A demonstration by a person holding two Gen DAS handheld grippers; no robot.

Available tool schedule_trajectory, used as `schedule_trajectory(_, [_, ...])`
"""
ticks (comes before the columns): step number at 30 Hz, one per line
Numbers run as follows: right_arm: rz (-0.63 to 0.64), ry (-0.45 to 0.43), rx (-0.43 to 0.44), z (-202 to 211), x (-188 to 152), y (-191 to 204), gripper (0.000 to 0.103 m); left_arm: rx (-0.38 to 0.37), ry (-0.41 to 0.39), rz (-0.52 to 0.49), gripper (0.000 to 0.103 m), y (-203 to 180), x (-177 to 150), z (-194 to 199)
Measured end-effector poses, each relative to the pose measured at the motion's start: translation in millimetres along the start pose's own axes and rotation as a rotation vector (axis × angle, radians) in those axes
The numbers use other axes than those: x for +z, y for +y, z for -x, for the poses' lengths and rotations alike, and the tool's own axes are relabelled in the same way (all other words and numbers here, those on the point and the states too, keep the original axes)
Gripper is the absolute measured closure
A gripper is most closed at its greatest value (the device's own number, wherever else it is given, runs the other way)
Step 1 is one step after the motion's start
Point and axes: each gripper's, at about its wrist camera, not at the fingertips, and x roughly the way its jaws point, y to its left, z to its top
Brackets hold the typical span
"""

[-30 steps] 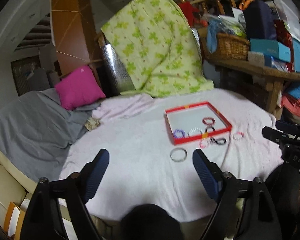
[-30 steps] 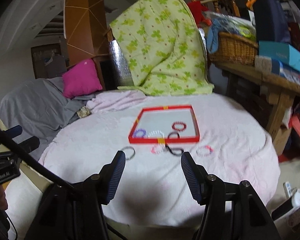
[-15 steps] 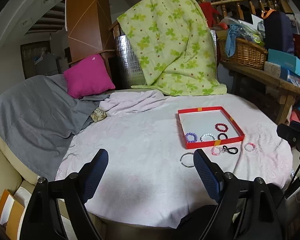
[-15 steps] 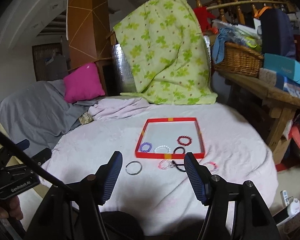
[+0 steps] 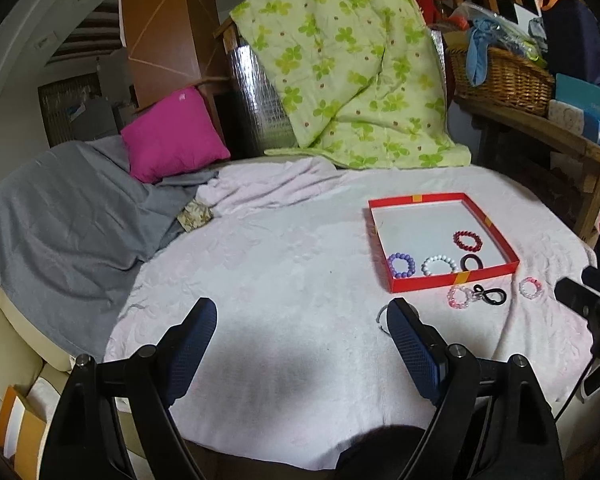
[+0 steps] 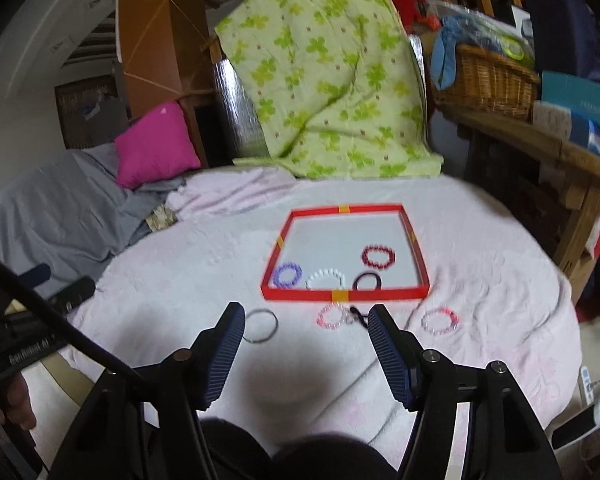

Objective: Organize jewelry

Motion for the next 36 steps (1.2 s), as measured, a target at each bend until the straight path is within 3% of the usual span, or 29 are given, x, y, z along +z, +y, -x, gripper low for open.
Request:
schedule_trajectory(15, [-0.078, 0.080, -0.013, -52.5, -21.5, -27.4, 0.035, 0.007, 0.084, -0.029, 0.016, -19.4, -0.7, -51.2])
schedule_trajectory(36, [-0.056, 0.097, -0.036, -54.5, -24.7, -17.6, 0.035, -0.034, 0.096, -0.026, 0.016, -19.6, -9.4, -52.7])
